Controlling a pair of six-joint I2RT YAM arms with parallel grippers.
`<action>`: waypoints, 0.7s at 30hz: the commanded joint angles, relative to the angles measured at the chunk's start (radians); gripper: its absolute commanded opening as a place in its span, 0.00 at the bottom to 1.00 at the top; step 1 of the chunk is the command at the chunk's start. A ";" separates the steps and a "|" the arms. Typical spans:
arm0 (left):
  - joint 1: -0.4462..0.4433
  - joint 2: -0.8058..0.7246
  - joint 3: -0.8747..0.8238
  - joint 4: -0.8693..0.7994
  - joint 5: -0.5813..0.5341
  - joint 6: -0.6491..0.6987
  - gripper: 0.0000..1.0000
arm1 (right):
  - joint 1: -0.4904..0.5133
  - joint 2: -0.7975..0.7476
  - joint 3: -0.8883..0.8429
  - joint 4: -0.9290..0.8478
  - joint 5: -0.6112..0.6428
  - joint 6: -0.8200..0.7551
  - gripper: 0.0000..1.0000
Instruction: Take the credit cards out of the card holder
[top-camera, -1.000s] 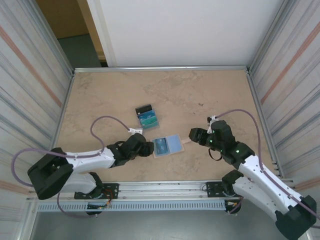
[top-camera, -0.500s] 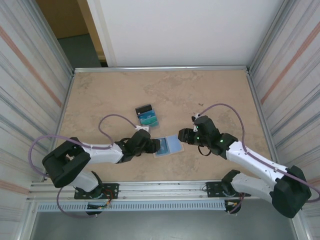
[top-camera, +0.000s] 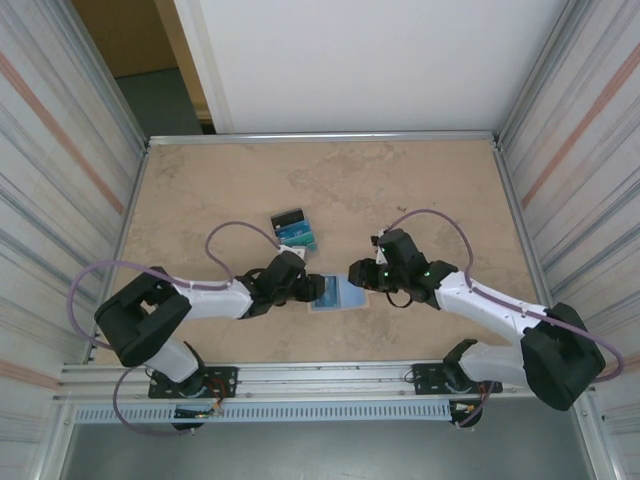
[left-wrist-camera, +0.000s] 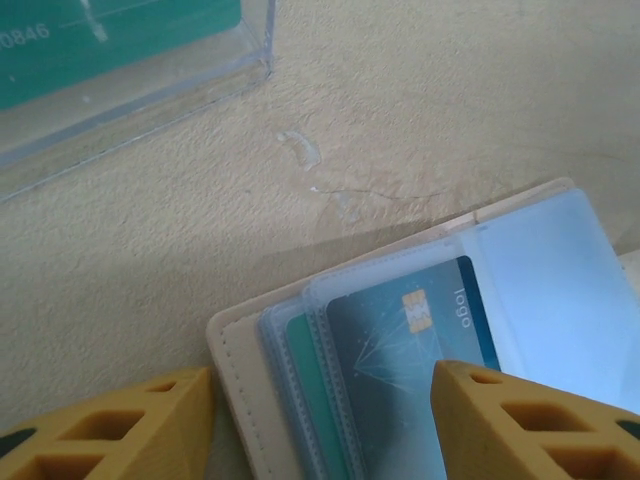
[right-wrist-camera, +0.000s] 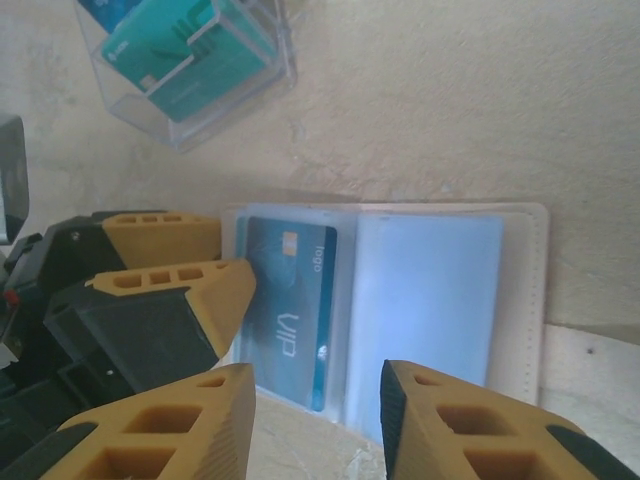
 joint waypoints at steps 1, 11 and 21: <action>0.000 -0.044 0.029 -0.126 -0.041 0.028 0.59 | -0.005 0.037 0.003 0.061 -0.069 0.038 0.36; -0.054 0.008 0.097 -0.216 -0.090 0.077 0.55 | 0.019 0.219 0.018 0.161 -0.184 0.069 0.23; -0.069 0.025 0.139 -0.286 -0.110 0.085 0.48 | 0.012 0.295 0.017 0.192 -0.221 0.089 0.20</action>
